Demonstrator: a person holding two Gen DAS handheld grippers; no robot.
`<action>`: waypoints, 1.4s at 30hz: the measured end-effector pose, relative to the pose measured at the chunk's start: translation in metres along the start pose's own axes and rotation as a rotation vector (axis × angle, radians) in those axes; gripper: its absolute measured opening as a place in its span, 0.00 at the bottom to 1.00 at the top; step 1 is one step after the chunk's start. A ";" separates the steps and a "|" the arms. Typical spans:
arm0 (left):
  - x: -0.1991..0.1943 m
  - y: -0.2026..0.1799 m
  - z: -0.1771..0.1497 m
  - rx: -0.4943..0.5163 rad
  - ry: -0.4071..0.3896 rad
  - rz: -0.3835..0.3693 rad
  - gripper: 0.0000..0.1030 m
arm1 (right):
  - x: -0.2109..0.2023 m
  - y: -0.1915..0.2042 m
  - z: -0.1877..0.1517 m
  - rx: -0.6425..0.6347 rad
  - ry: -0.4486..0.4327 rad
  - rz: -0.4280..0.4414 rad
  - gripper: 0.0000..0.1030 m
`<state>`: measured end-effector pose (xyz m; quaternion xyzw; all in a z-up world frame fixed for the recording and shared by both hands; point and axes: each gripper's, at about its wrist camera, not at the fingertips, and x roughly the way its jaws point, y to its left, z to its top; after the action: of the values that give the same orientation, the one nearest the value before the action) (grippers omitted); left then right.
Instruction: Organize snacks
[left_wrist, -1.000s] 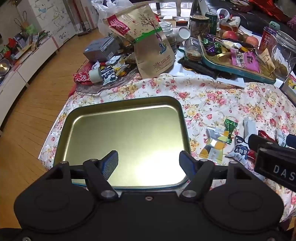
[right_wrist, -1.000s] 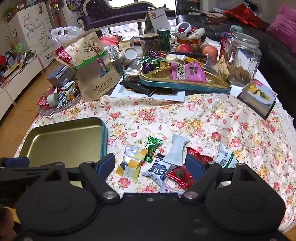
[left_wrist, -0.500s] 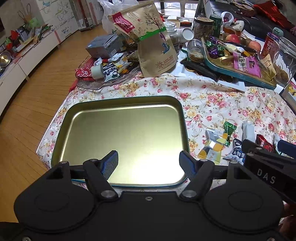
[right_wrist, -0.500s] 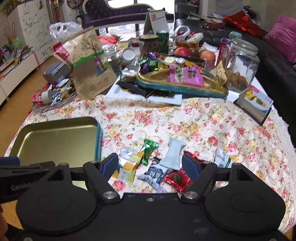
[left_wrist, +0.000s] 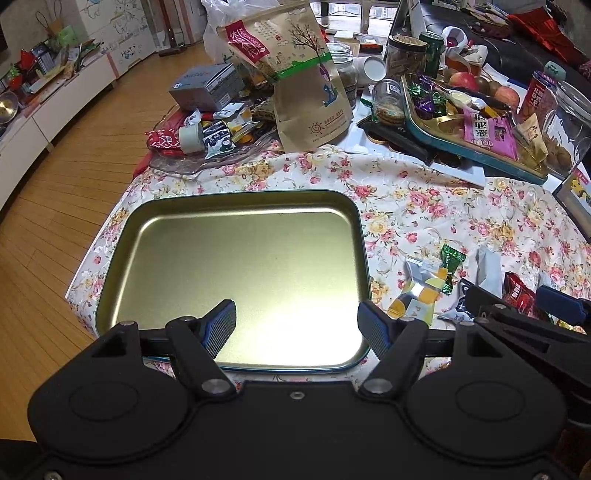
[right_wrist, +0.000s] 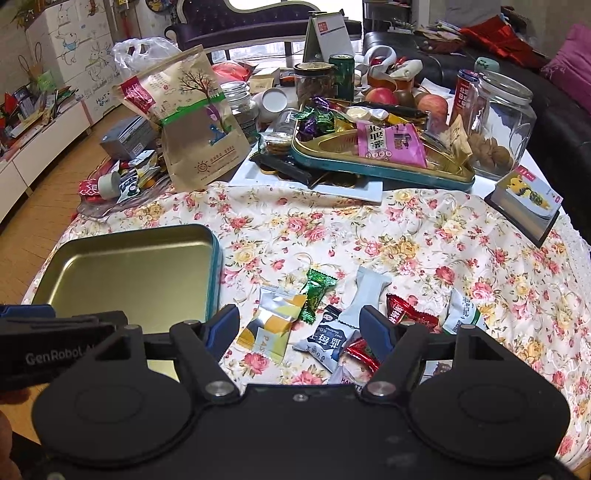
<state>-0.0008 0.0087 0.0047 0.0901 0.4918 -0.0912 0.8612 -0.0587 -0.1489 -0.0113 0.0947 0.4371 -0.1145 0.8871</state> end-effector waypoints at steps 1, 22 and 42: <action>0.000 0.000 0.000 0.001 0.000 0.000 0.72 | 0.000 0.000 0.000 0.000 0.001 -0.003 0.72; -0.014 -0.001 -0.001 -0.052 -0.099 0.049 0.72 | 0.003 0.002 -0.002 -0.009 -0.014 -0.055 0.72; -0.009 0.002 0.000 -0.093 -0.051 0.001 0.72 | 0.004 0.003 -0.003 0.002 0.008 -0.034 0.72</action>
<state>-0.0046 0.0117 0.0129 0.0479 0.4733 -0.0703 0.8768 -0.0575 -0.1457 -0.0164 0.0884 0.4422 -0.1297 0.8831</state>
